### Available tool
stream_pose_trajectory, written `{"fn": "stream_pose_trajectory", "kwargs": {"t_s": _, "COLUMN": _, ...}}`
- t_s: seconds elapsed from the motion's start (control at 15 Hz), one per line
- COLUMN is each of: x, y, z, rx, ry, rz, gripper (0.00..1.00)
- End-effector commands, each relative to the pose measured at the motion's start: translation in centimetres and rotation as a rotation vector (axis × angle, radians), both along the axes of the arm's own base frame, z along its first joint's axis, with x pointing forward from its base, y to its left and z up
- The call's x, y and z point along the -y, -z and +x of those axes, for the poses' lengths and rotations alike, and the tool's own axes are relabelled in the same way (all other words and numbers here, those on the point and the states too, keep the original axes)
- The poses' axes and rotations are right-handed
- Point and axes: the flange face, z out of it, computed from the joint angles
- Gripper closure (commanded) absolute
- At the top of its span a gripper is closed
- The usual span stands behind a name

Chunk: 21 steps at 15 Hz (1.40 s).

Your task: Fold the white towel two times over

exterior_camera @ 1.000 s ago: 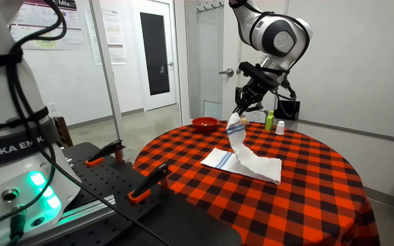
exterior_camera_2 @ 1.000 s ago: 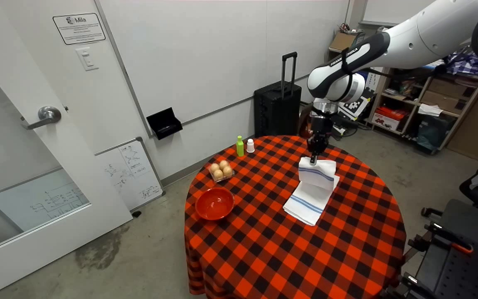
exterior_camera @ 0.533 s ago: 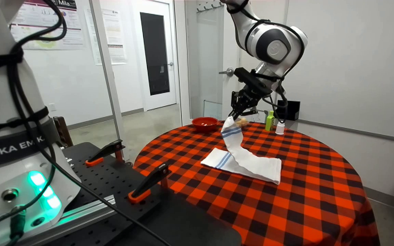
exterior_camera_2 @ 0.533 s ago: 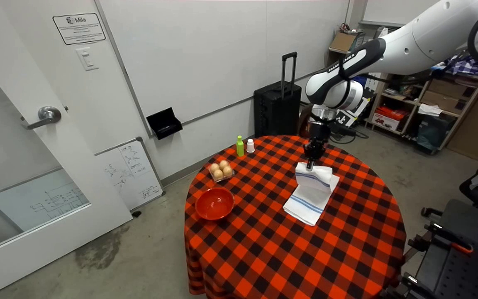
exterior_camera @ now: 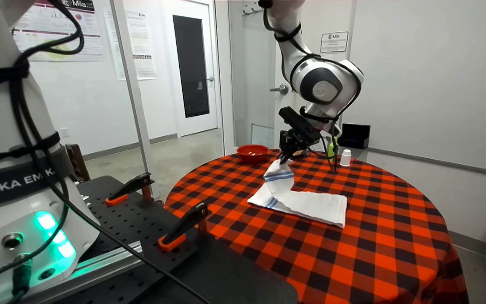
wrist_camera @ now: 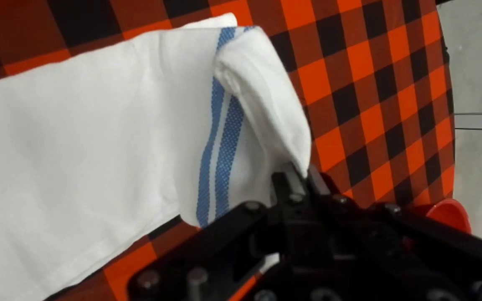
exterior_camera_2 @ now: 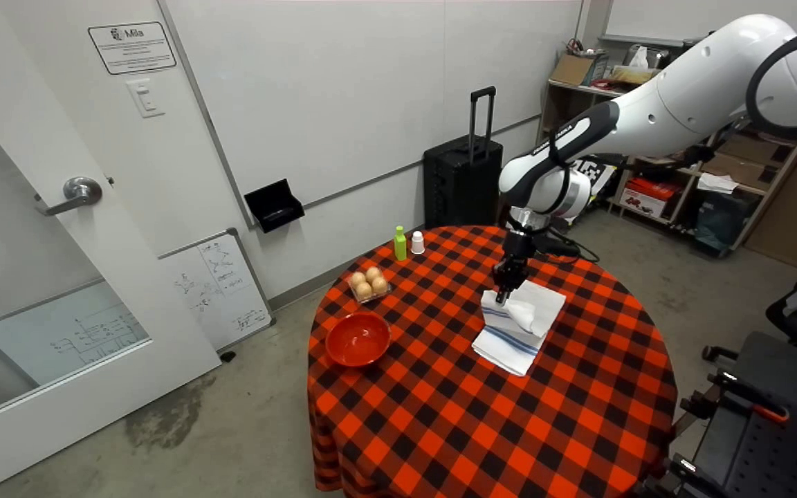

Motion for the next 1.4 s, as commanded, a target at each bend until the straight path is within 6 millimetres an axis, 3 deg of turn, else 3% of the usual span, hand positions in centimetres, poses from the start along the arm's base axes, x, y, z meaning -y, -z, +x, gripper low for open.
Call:
{"fn": "stream_pose_trajectory", "kwargs": {"t_s": 0.0, "x": -1.2, "y": 0.7, "z": 0.1, "rx": 0.022, "ry": 0.010, "rz": 0.028, "gripper": 0.99}}
{"fn": "stream_pose_trajectory", "kwargs": {"t_s": 0.13, "x": -2.0, "y": 0.6, "z": -0.3, "rx": 0.017, "ry": 0.002, "rz": 0.052, "gripper": 0.99}}
{"fn": "stream_pose_trajectory", "kwargs": {"t_s": 0.2, "x": -2.5, "y": 0.4, "z": -0.6, "rx": 0.014, "ry": -0.004, "rz": 0.063, "gripper": 0.71}}
{"fn": "stream_pose_trajectory", "kwargs": {"t_s": 0.27, "x": -3.1, "y": 0.0, "z": -0.9, "rx": 0.008, "ry": -0.017, "rz": 0.082, "gripper": 0.69}}
{"fn": "stream_pose_trajectory", "kwargs": {"t_s": 0.53, "x": -4.6, "y": -1.8, "z": -1.4, "rx": 0.030, "ry": -0.043, "rz": 0.149, "gripper": 0.40}}
{"fn": "stream_pose_trajectory", "kwargs": {"t_s": 0.8, "x": -4.1, "y": -4.0, "z": -0.4, "rx": 0.080, "ry": -0.024, "rz": 0.188, "gripper": 0.09}}
{"fn": "stream_pose_trajectory", "kwargs": {"t_s": 0.93, "x": -2.1, "y": -4.6, "z": 0.5, "rx": 0.103, "ry": -0.033, "rz": 0.159, "gripper": 0.00}}
{"fn": "stream_pose_trajectory", "kwargs": {"t_s": 1.33, "x": 7.2, "y": -3.7, "z": 1.0, "rx": 0.118, "ry": -0.075, "rz": 0.016, "gripper": 0.00}}
